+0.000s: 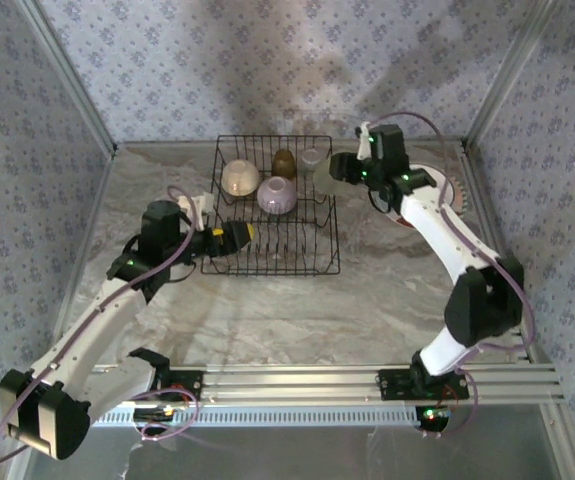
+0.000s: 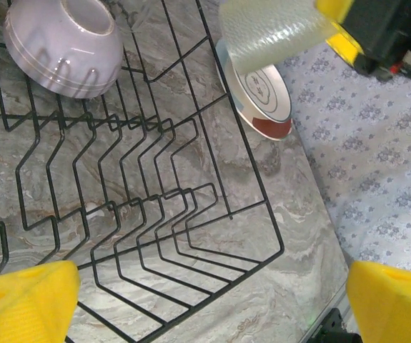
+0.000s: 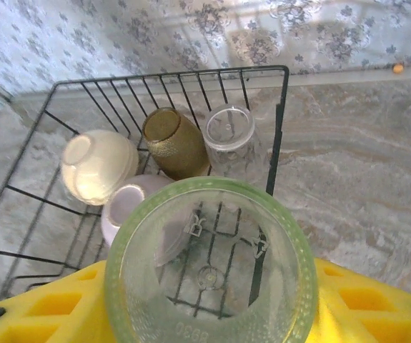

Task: Unload the mixed dishes from the dish rack

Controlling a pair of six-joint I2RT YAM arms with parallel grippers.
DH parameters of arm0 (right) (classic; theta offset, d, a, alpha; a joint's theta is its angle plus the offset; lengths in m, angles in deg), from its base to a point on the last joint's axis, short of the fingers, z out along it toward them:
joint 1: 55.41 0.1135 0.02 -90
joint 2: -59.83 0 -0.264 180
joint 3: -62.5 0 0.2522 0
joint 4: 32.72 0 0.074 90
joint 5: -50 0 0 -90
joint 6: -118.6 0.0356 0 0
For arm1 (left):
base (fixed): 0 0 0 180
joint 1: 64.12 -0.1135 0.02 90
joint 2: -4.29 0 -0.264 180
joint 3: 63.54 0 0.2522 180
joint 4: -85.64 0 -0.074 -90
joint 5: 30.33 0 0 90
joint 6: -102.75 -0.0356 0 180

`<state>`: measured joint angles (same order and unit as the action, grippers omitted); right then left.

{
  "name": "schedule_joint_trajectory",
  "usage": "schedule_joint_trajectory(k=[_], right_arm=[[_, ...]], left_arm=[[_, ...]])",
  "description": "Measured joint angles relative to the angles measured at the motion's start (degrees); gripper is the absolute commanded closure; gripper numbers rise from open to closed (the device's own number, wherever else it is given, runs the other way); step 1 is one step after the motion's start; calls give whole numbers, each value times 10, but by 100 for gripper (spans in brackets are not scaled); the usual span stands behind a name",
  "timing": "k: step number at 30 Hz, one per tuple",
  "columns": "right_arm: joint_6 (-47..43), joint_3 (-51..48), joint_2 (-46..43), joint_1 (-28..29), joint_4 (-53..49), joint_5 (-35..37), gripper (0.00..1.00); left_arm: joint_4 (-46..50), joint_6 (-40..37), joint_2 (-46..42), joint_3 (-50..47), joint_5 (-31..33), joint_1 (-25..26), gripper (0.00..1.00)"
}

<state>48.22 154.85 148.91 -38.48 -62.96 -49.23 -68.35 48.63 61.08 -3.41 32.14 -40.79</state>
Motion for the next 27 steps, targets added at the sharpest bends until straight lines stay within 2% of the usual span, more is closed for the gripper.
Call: schedule_joint_trajectory(k=[6, 9, 16, 22, 27], right_arm=[[115, -167, -111, -100, 87, -104, 44], [170, -231, -158, -129, 120, -151, 44], [280, -311, -246, -164, 181, -266, 43], [367, -342, -276, -181, 242, -353, 43], [423, -371, -279, -179, 280, -397, 43]], left_arm=[[-14, 3, 31, 21, 9, 32, 22], [-24, -2, 58, 37, 13, 60, 27], [-90, -7, 139, 78, 9, 121, 38], [-201, 19, 198, 79, -28, 128, 45], [-289, 49, 233, 86, -62, 132, 46]])
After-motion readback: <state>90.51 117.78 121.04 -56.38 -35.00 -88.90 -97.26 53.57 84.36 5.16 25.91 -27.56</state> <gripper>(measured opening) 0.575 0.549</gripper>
